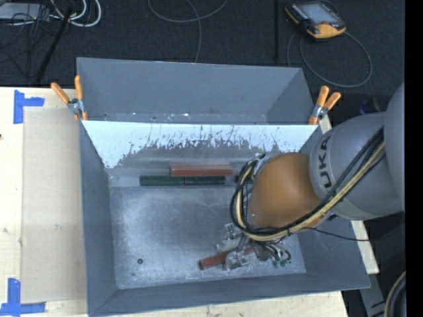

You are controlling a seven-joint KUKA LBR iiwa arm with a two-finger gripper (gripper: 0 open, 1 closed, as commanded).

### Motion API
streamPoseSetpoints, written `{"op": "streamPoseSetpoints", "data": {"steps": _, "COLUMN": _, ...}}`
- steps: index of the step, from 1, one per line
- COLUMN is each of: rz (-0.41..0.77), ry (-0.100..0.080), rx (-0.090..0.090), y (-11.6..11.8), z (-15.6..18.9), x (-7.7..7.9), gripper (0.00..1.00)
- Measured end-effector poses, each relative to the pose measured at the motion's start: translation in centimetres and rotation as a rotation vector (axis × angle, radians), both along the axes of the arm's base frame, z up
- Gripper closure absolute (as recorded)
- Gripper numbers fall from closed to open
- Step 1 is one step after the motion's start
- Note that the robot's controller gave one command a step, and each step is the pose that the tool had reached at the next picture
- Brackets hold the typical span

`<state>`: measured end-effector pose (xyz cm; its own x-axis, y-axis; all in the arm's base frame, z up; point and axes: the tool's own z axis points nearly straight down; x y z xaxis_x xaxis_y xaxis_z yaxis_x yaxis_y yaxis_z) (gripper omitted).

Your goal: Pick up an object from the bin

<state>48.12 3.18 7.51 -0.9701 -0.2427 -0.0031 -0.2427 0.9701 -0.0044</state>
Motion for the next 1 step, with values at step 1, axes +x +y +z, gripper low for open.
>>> {"op": "streamPoseSetpoints", "data": {"steps": 1, "rz": 0.077, "ry": 0.001, "rx": 0.003, "y": -4.18, "z": 15.86, "x": 0.16, "gripper": 1.0}}
